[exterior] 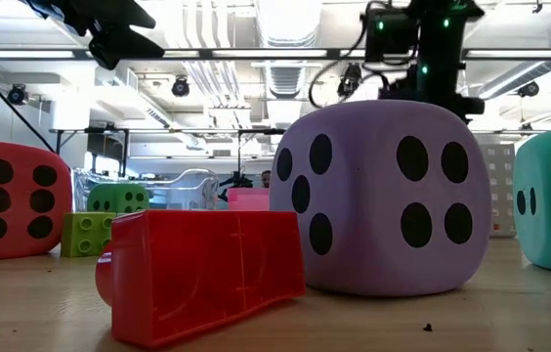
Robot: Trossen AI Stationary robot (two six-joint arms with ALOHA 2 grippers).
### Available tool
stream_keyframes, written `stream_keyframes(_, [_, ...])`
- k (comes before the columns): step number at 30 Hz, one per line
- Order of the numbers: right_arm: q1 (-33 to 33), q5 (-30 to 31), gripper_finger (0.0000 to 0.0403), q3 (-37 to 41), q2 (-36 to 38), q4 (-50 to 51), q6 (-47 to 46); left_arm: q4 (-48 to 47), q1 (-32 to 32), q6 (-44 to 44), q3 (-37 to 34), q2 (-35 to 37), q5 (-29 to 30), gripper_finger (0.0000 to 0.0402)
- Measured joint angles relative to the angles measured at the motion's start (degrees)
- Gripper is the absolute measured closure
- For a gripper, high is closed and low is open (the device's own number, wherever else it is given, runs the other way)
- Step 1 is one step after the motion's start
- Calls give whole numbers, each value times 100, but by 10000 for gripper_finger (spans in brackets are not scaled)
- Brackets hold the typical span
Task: Pick & Place Toys
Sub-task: Put the red die into the transparent bin
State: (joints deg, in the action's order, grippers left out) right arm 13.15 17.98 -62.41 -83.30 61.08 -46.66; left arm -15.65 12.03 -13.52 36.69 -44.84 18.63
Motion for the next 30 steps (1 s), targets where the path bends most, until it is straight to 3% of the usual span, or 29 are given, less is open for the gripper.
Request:
stream_keyframes(7, [-625,164,69,-312,111,-24,35,-6,0,-196,-2,-110,64,117])
stream_keyframes(12, [-1226,358,69,-310,112,-180,33,-163,-2,-506,234,-647,149,117])
stream_keyframes(22, [-2155,1005,69,83,102,-1149,18,-3530,2,-2105,1634,-2204,-159,117])
stream_keyframes(27, [-2332,1095,69,385,102,-1832,56,-4478,0,-3302,1899,-2593,-681,117])
stream_keyframes(30, [-2353,1167,69,579,102,-2266,177,-4539,0,-3835,1845,-2566,-956,117])
